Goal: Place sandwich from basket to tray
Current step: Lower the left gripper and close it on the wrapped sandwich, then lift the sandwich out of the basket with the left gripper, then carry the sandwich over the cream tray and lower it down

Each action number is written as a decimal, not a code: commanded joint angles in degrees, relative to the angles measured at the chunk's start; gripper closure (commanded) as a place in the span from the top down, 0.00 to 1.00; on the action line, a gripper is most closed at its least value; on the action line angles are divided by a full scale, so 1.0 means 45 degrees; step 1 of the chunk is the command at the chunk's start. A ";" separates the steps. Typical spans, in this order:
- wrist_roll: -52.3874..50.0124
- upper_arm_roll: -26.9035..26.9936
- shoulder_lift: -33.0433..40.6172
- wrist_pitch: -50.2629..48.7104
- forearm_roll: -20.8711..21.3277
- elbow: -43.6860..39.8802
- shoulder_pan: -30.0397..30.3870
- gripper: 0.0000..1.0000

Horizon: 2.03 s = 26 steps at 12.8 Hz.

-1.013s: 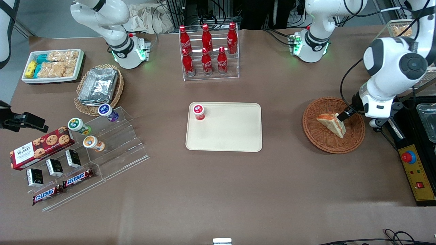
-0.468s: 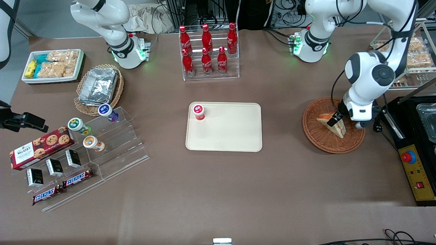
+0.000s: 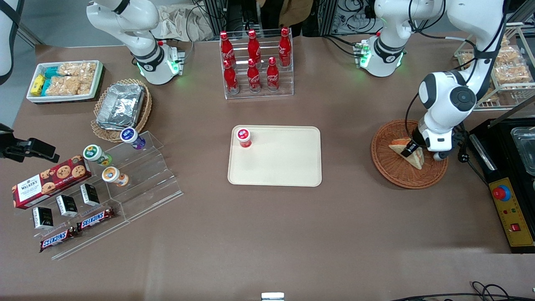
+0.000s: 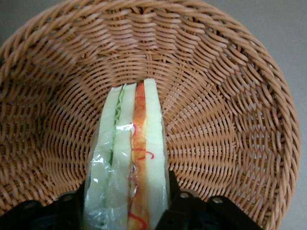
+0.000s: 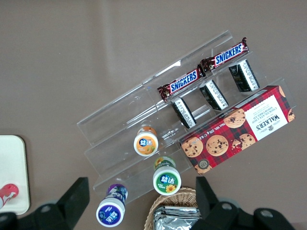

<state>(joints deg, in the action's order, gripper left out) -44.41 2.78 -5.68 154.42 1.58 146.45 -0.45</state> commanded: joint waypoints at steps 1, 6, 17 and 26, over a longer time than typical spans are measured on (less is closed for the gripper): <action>-0.0150 -0.0031 0.0285 -0.0058 -0.0038 -0.0024 0.0042 0.00; 0.0568 -0.0109 0.2351 -0.4010 0.0157 -0.1327 -0.0036 0.00; 0.4598 -0.3715 0.2942 -1.3457 -0.0097 -0.9866 -0.0134 0.00; 0.1472 -0.8154 0.0876 -0.6396 -0.0530 -0.6337 -0.0193 0.00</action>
<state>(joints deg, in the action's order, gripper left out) -35.23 -31.86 0.40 118.92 -2.75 114.28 -1.72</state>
